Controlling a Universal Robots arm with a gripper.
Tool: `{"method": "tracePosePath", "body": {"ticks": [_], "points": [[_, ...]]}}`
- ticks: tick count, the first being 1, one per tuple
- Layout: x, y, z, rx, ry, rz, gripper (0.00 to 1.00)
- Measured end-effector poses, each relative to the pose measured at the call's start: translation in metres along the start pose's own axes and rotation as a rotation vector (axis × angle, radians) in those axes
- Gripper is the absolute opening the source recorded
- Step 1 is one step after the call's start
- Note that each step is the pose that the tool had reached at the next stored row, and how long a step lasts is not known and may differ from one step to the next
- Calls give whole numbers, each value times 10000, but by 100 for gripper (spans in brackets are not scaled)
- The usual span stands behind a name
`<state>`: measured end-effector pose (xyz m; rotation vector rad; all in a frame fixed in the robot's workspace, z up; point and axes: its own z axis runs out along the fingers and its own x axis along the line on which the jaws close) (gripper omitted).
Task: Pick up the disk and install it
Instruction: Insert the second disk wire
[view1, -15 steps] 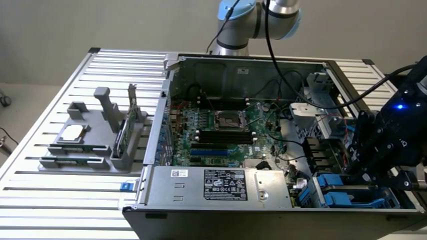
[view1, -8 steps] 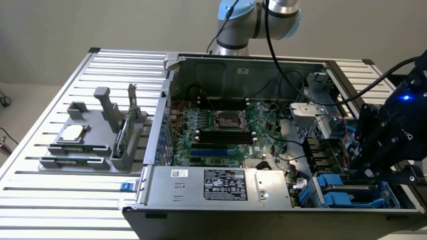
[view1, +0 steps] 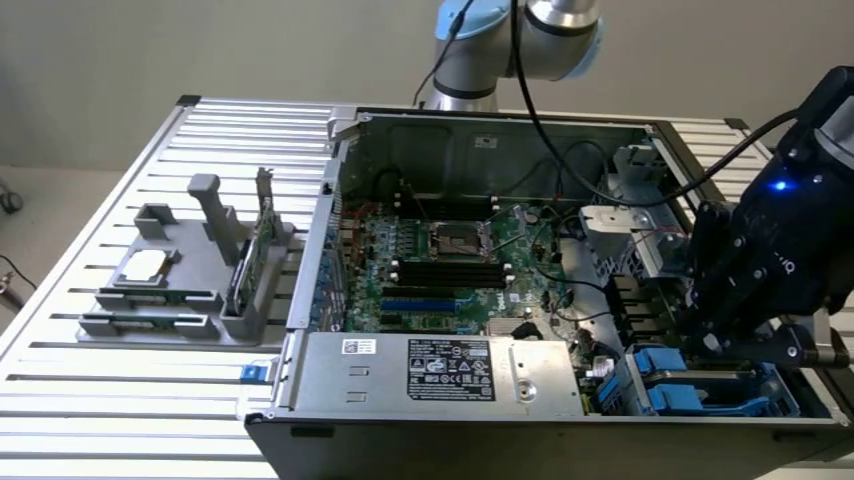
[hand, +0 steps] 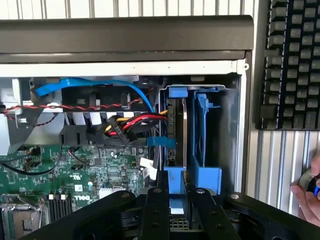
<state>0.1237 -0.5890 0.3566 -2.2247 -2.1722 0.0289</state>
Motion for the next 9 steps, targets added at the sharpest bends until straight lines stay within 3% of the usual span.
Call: {"method": "tracePosePath", "body": {"ticks": [3, 9], "points": [[16, -63, -12, 12, 1, 0, 25], [17, -69, -12, 12, -1, -1, 25]]}}
